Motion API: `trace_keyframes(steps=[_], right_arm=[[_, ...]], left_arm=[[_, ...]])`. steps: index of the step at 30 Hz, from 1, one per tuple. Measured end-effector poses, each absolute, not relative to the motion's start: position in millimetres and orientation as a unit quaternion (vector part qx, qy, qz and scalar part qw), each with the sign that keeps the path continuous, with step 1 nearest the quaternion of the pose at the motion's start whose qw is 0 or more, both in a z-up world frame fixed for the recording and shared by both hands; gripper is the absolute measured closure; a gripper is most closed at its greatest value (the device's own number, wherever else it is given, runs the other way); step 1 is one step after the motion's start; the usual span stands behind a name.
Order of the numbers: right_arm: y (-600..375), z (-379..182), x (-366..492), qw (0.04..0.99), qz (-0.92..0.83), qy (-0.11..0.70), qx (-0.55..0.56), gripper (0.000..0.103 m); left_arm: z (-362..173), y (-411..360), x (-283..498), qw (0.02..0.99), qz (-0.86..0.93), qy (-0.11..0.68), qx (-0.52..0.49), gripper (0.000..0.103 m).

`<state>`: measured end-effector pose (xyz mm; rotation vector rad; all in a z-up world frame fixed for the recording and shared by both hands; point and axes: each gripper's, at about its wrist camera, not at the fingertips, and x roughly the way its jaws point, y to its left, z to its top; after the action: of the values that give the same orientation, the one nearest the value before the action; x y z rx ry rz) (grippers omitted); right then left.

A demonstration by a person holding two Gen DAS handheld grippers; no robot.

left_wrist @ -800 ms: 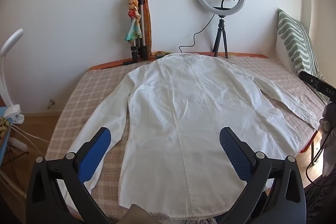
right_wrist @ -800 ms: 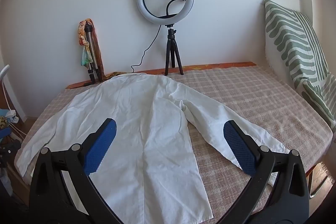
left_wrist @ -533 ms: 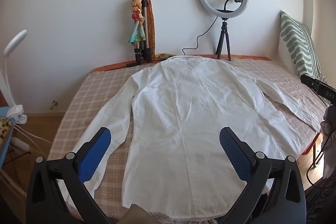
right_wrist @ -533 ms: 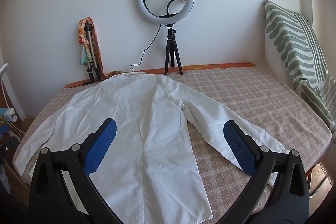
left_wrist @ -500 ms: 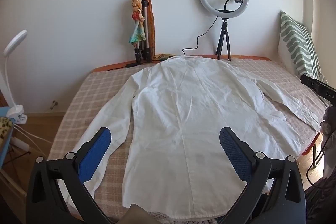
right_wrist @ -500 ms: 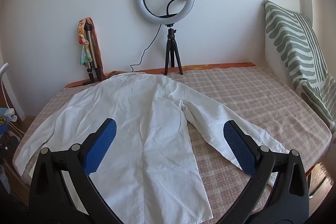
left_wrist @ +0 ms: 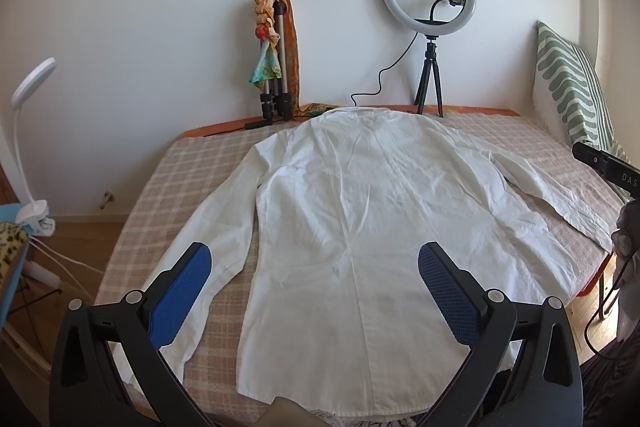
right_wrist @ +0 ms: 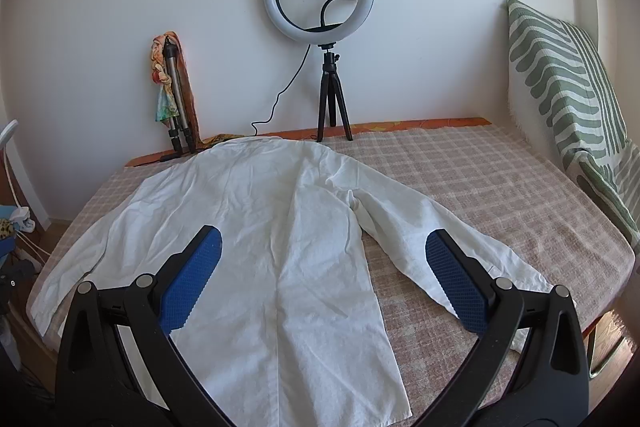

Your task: Fold small clothes

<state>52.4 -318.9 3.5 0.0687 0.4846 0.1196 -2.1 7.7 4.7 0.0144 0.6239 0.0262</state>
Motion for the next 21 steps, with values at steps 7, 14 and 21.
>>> trace_keyframes(steps=[7,14,21], right_arm=[[-319.2,1.3,54.4,0.967,0.064,0.244,0.034,0.0],[-319.0,1.7,54.8,0.967,0.065,0.245,0.033,0.0],[-317.3,1.1,56.5,0.966,0.069,0.247,0.033,0.0]], left_arm=[[4.3,7.6,-0.7,0.951,0.012,0.309,0.006,0.0],[6.1,8.0,-1.1,0.952,0.017,0.305,0.003,0.0],[5.7,10.1,-2.0,0.952,0.014,0.305,-0.001,0.0]])
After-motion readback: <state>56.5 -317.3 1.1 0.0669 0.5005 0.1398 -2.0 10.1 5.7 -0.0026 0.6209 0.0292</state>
